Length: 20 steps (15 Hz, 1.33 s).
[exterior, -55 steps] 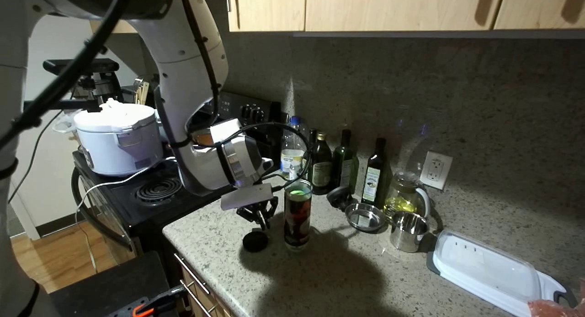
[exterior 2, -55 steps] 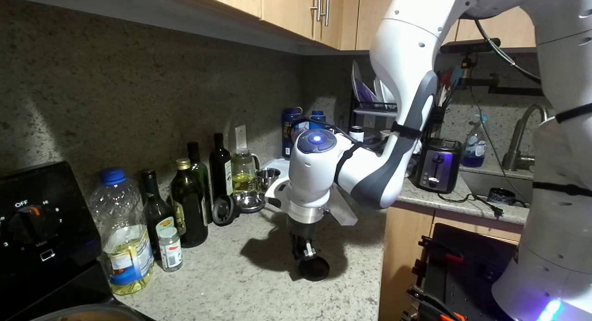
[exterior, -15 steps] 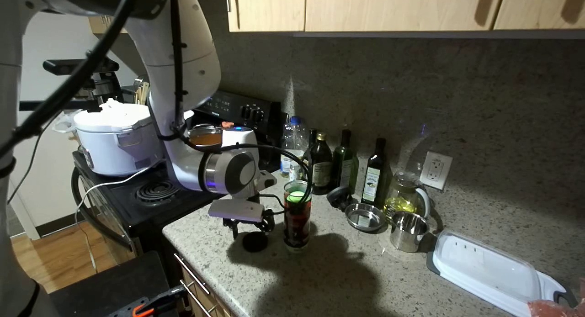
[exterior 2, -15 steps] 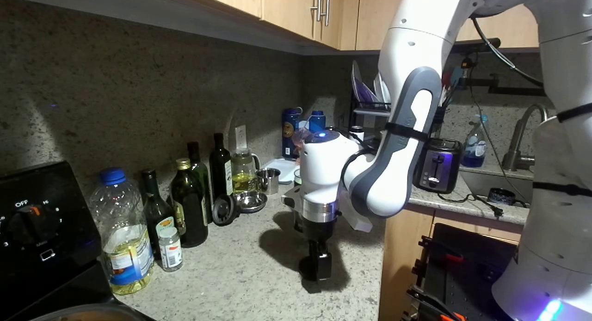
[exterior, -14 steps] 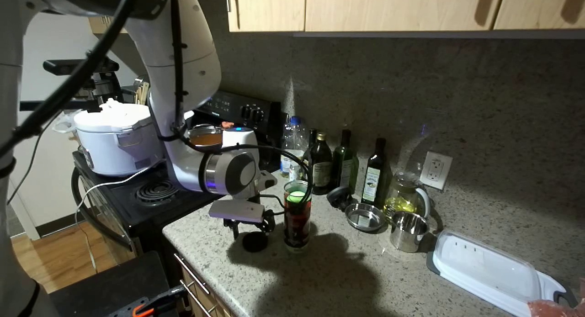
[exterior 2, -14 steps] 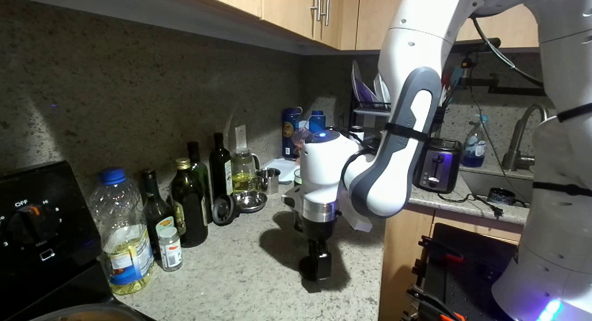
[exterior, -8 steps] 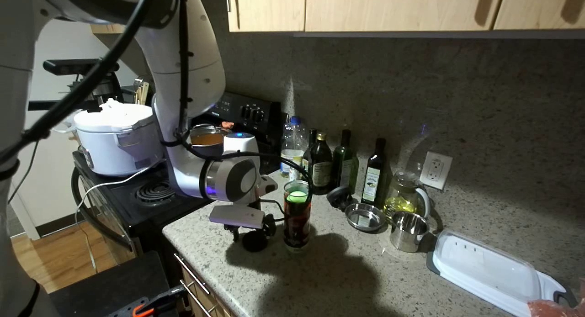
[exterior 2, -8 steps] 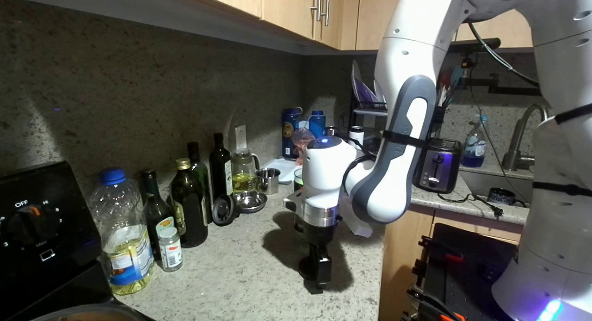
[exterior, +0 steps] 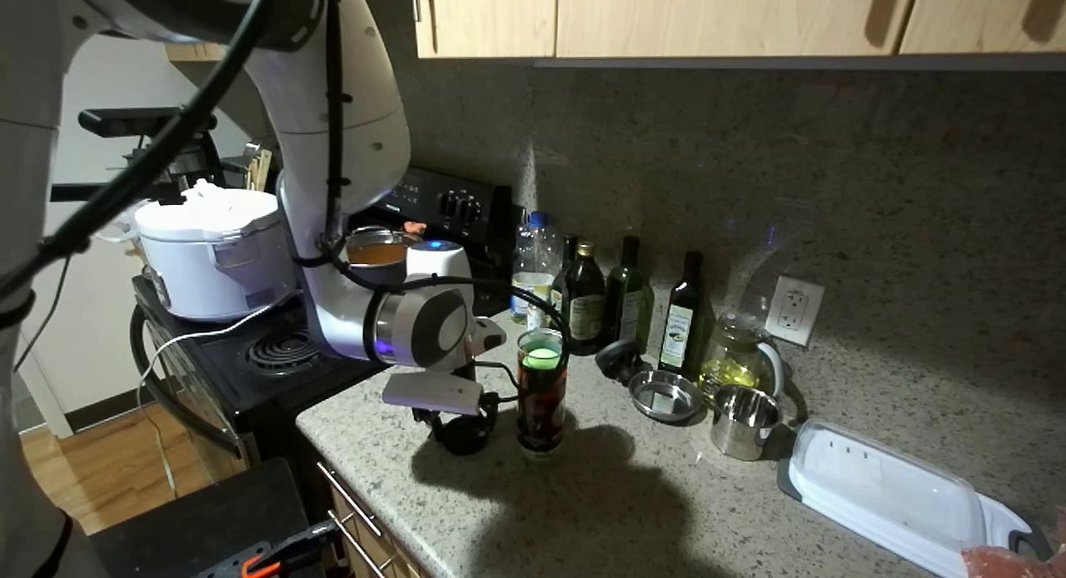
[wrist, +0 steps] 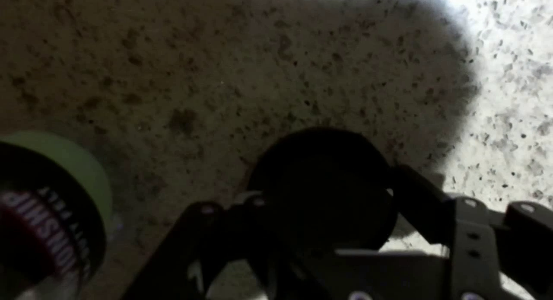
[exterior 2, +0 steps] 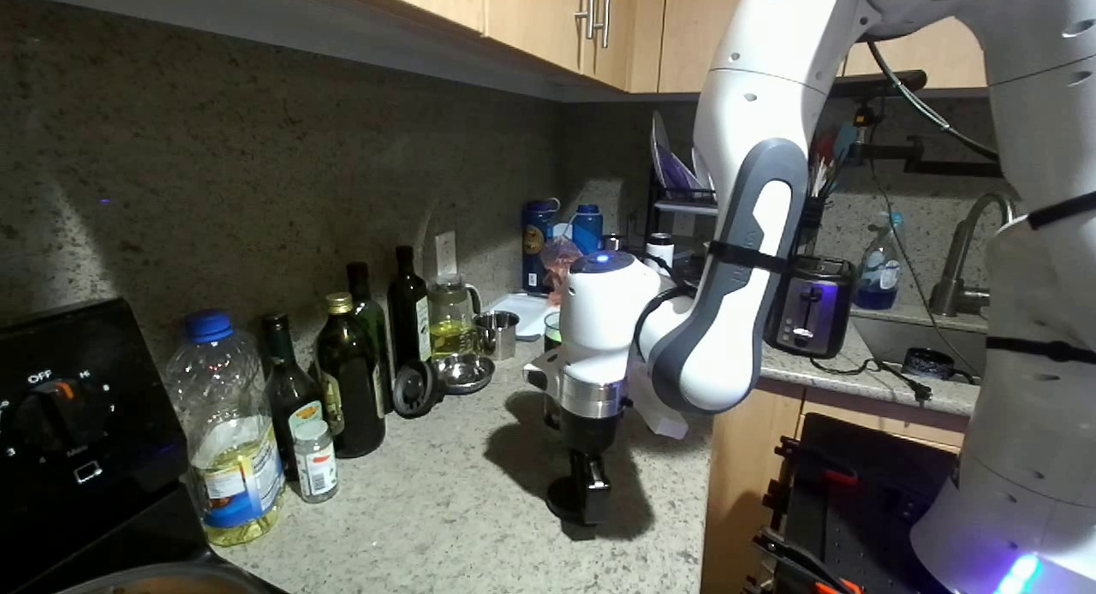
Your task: Put the two tennis balls inside the container then place the black lid on top of the container
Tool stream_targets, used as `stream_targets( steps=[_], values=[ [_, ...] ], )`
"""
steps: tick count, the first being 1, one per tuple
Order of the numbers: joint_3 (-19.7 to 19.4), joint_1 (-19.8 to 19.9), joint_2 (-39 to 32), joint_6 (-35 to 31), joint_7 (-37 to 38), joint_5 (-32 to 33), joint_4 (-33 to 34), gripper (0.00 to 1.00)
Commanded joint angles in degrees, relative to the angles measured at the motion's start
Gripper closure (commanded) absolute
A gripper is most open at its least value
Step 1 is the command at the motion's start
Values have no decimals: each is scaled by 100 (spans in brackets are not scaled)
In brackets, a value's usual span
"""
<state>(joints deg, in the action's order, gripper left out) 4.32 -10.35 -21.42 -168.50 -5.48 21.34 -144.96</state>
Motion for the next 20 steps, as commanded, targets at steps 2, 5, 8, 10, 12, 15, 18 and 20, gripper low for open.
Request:
stream_targets(
  steps=[2,5,8,10,12,15,18,20],
  values=[
    [-25,-45,117,-63,1,81,-91,52],
    [-83,-158,267,35,71,179,-95,50],
    [-141,-275,377,93,137,297,-107,77],
    [-198,-383,458,126,195,399,-118,87],
    [-273,-509,554,158,255,508,-130,98],
    [-370,-661,640,196,359,653,-122,100],
    [-432,-760,676,231,357,714,-117,99],
    [-427,-774,647,272,328,656,-120,97]
  ],
)
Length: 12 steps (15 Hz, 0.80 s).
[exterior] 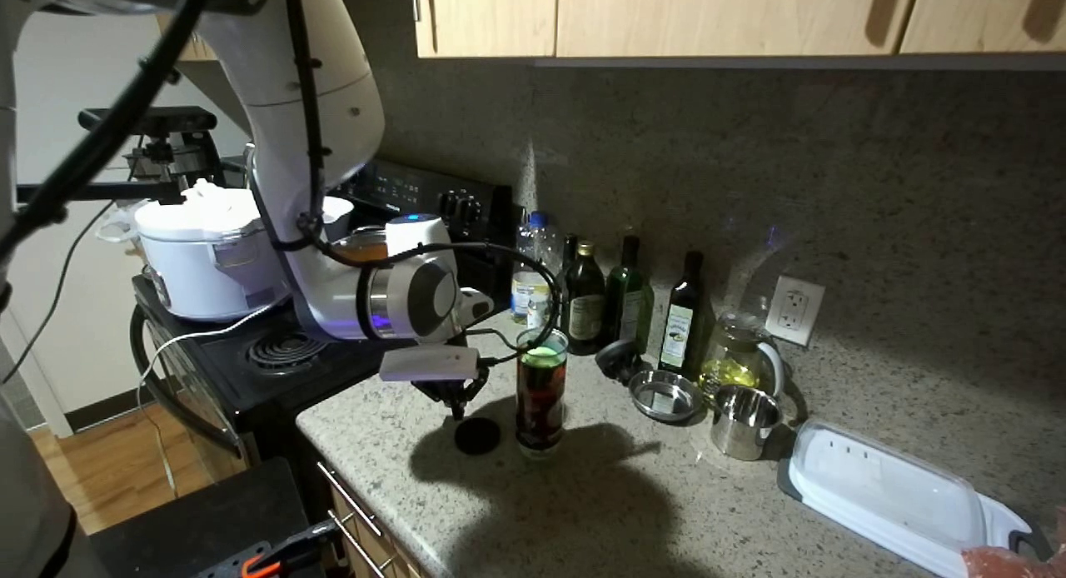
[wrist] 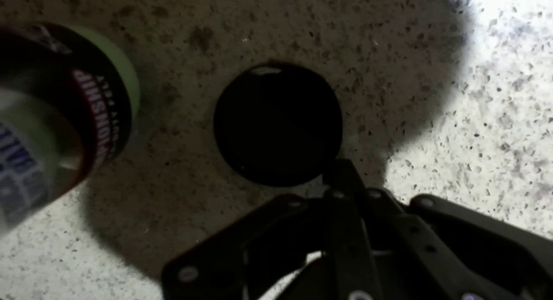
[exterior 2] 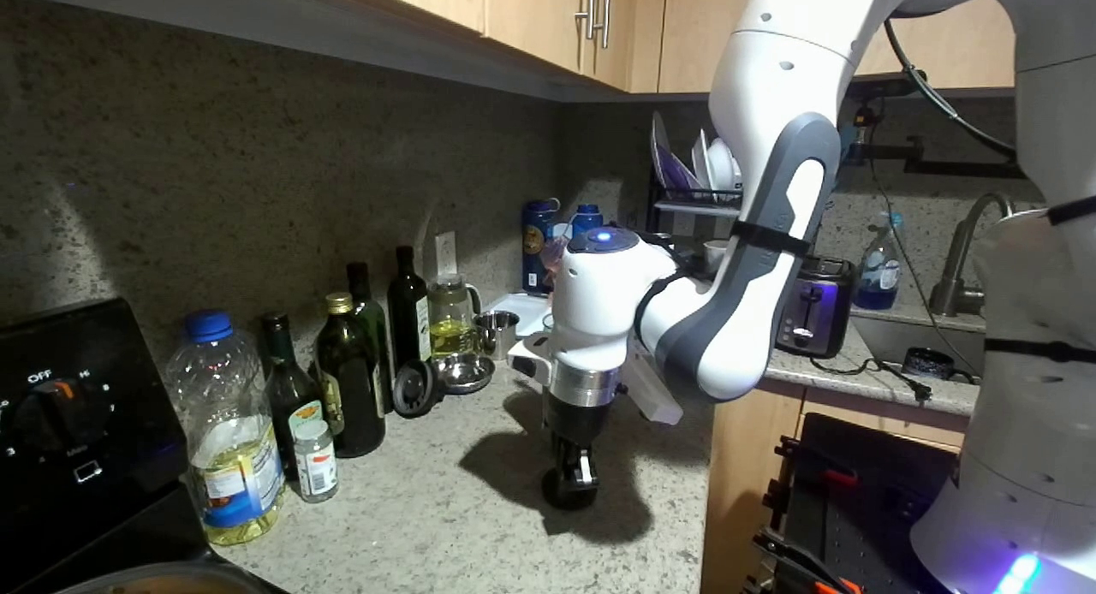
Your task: Put the two tennis balls inside the container then place the black lid on top of the container
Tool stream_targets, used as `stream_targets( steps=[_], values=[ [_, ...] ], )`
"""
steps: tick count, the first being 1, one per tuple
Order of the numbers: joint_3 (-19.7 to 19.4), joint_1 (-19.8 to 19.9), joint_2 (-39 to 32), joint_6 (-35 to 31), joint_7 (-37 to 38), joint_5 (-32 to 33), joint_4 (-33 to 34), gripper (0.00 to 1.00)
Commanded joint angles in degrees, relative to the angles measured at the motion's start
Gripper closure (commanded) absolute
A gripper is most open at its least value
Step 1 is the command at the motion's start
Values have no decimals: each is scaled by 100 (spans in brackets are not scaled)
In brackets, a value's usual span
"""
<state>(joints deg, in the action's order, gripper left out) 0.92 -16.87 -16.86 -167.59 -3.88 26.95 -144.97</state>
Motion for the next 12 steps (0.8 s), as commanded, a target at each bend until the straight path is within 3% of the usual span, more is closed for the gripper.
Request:
stream_targets(
  steps=[1,3,4,5,10,11,12],
  values=[
    [-68,-106,156,175,136,54,-122,93],
    [-49,-82,104,186,121,13,-129,89],
    [-45,-73,80,176,113,5,-136,84],
    [-41,-57,43,159,102,-8,-139,72],
    [31,74,-237,82,-27,-160,-79,52],
    [47,100,-297,86,-53,-201,-55,57],
    [63,137,-364,69,-93,-236,-34,71]
  ],
)
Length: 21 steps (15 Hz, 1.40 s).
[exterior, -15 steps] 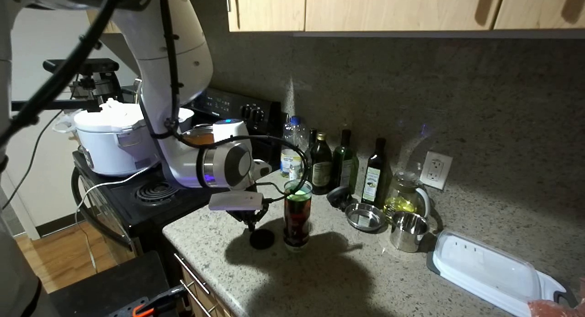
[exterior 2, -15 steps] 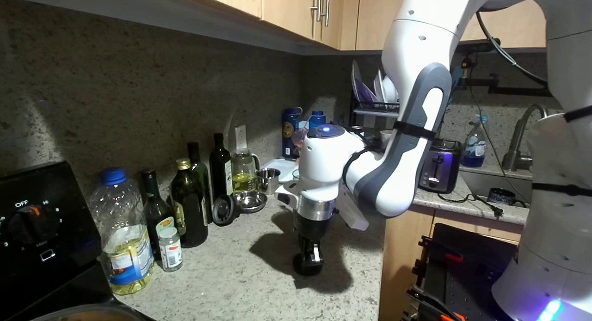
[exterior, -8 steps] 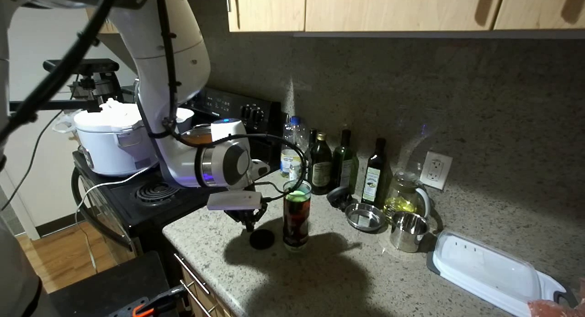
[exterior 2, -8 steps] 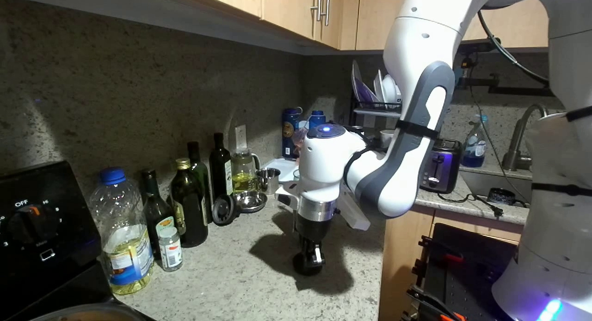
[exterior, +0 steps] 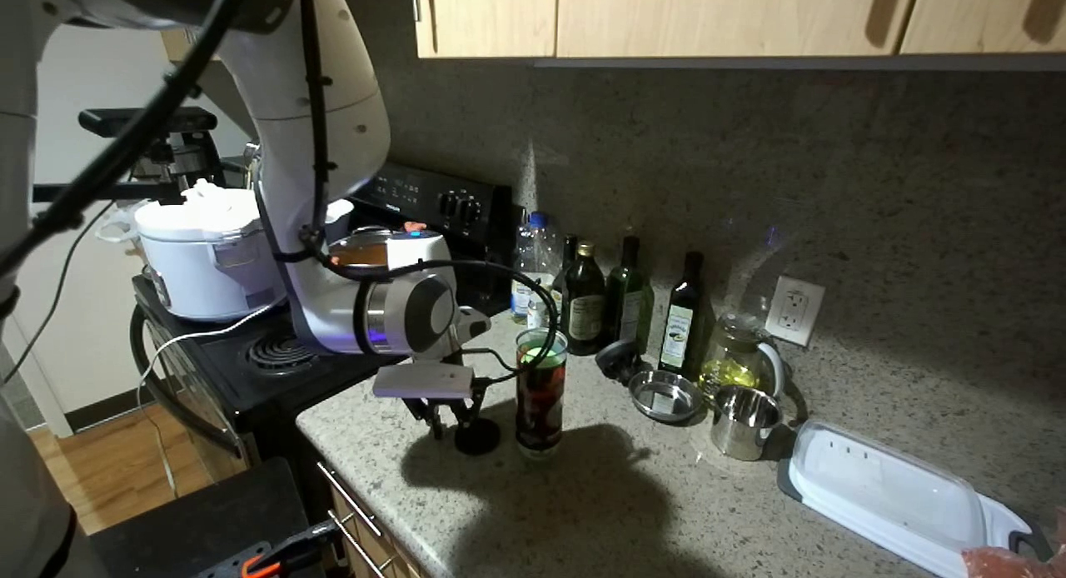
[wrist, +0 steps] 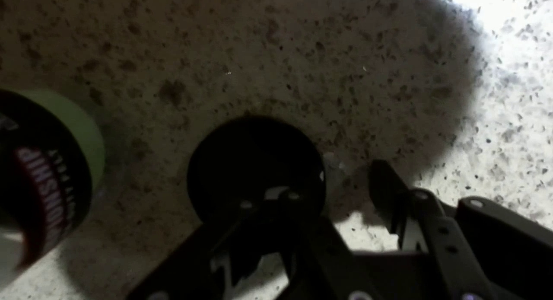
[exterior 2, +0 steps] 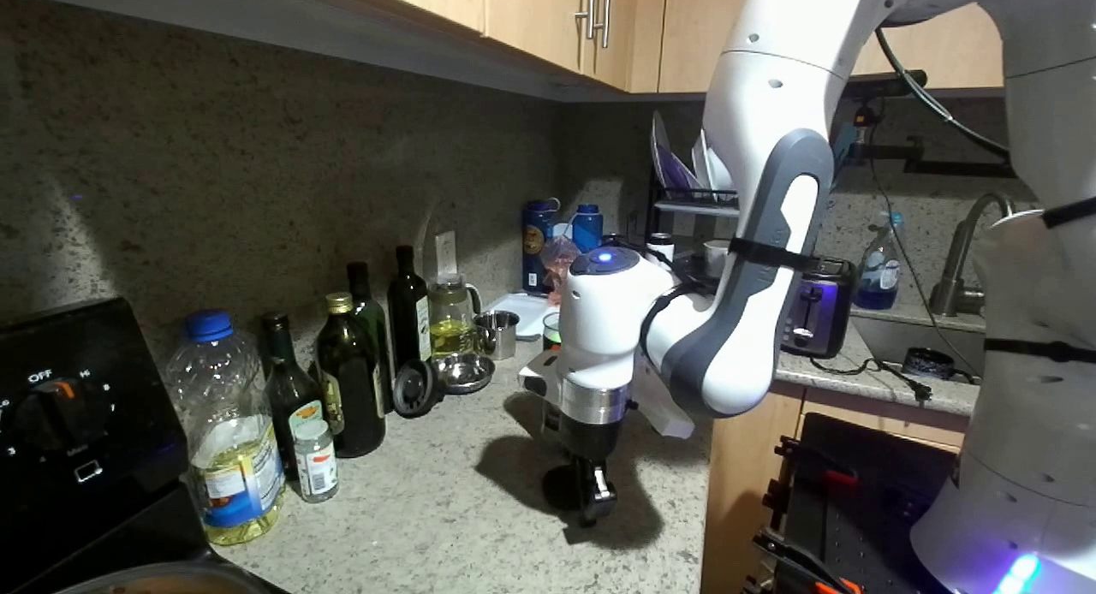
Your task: Put the two tennis balls inside the container then place the black lid on top of the container
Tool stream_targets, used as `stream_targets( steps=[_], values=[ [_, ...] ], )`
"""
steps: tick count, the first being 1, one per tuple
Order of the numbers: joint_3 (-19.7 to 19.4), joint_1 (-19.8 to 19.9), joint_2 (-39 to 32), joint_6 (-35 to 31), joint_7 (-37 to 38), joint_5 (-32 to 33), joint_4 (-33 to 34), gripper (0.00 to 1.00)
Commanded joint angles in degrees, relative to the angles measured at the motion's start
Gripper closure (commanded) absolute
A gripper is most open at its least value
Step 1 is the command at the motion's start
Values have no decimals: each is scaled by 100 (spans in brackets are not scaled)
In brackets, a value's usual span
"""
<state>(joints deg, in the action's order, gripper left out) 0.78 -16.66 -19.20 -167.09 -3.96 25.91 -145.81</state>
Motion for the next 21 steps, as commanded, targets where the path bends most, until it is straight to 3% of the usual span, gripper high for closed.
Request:
stream_targets(
  steps=[1,4,12,21],
  values=[
    [103,153,-177,19,-116,-172,66,82],
    [190,186,-152,45,-150,-234,81,100],
    [306,172,-87,198,-158,-248,186,100],
    [1189,175,634,662,-533,-788,66,100]
  ],
)
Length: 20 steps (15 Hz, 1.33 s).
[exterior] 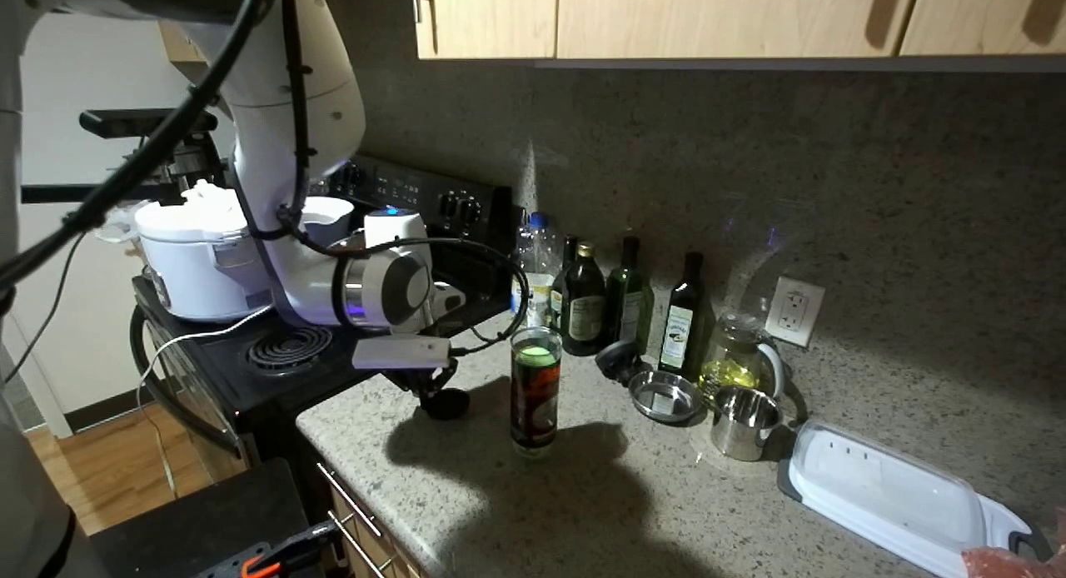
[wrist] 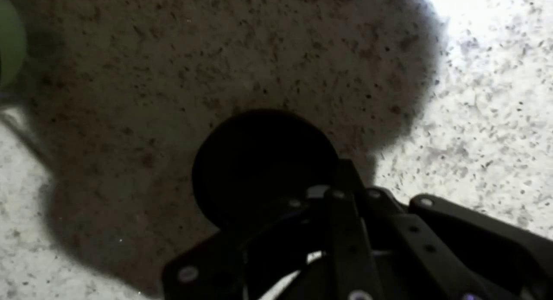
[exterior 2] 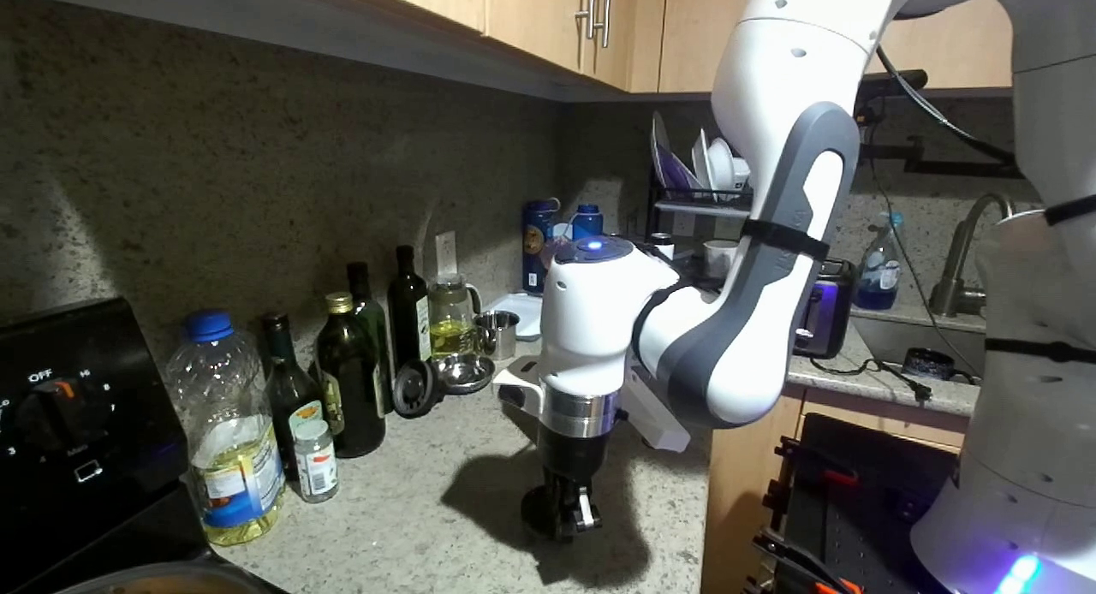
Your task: Put the two tennis balls inside the container then place the black lid on top of the container
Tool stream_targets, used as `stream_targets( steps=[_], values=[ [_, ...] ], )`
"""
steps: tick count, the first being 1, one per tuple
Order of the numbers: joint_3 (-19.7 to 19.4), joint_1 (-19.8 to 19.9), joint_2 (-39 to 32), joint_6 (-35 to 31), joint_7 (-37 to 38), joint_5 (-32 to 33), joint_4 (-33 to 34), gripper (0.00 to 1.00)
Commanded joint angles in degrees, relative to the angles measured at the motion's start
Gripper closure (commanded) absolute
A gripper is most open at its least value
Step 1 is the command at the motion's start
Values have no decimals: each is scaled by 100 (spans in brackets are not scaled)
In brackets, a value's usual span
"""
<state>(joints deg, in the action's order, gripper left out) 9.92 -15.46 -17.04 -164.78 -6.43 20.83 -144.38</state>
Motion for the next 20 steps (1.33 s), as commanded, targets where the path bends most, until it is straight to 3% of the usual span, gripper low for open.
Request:
stream_targets(
  steps=[1,13,20],
  values=[
    [328,32,497,597,-308,-318,-48,100],
    [623,-219,1837,2760,45,103,329,100],
    [406,95,2239,2696,-180,76,371,100]
  ],
)
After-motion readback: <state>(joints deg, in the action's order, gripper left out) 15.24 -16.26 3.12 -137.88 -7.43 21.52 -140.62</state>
